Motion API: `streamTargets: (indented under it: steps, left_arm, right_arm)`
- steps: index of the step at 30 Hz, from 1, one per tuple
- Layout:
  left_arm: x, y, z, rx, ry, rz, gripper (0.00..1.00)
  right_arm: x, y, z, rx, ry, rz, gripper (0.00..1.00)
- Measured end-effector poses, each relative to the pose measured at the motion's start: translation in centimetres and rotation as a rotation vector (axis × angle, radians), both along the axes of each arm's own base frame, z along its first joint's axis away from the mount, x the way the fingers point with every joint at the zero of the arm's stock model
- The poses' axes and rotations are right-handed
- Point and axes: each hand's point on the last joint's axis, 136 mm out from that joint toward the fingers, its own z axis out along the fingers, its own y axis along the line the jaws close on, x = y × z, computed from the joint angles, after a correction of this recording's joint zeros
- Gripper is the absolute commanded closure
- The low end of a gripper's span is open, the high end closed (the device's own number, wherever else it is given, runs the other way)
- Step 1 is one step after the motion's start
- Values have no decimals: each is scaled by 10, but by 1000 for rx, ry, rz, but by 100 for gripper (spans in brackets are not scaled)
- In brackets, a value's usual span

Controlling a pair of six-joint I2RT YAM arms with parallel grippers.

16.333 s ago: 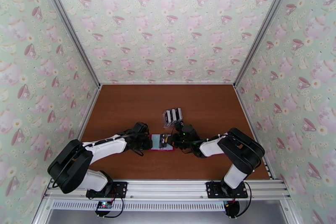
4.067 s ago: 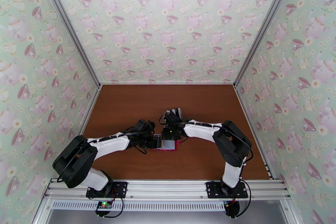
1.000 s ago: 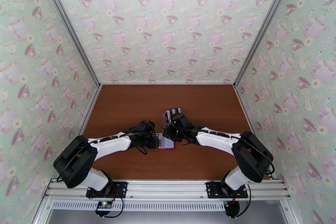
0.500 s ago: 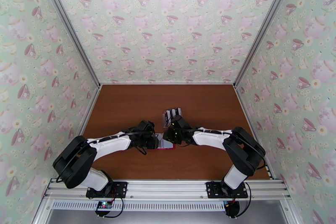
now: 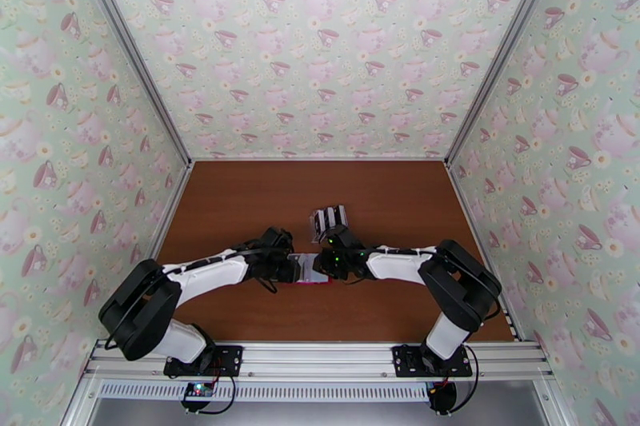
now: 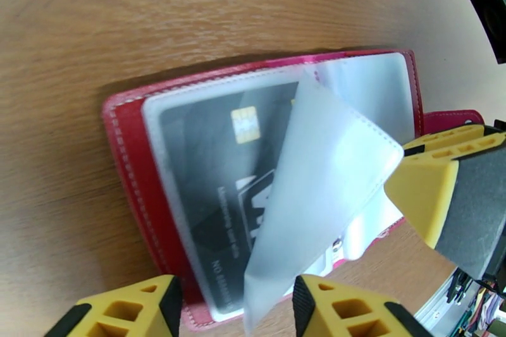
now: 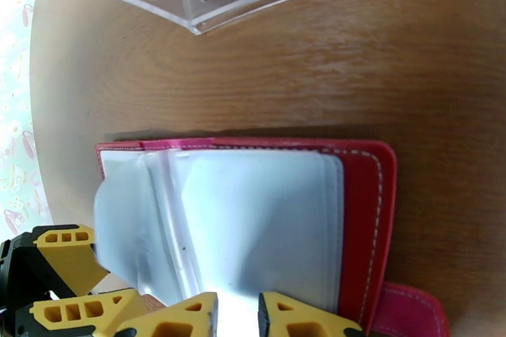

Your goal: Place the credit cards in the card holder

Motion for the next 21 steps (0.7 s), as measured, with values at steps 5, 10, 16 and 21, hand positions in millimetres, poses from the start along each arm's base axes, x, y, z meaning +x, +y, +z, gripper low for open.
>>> streamTargets:
  steps: [5,10,16,21]
  left_arm:
    - [4,8,3,32,-18,12,47]
    - [7,18,2,66,-28,36,47]
    - [11,31,-5,114,-22,69,47]
    - [11,34,-13,145,-6,72,47]
  right_arm:
    - [0,0,0,6,-1,0,75]
    - [0,0,0,8,0,2,75]
    - [-3,-3,2,2,5,1,75]
    - [-4,-8,5,-18,1,-7,75]
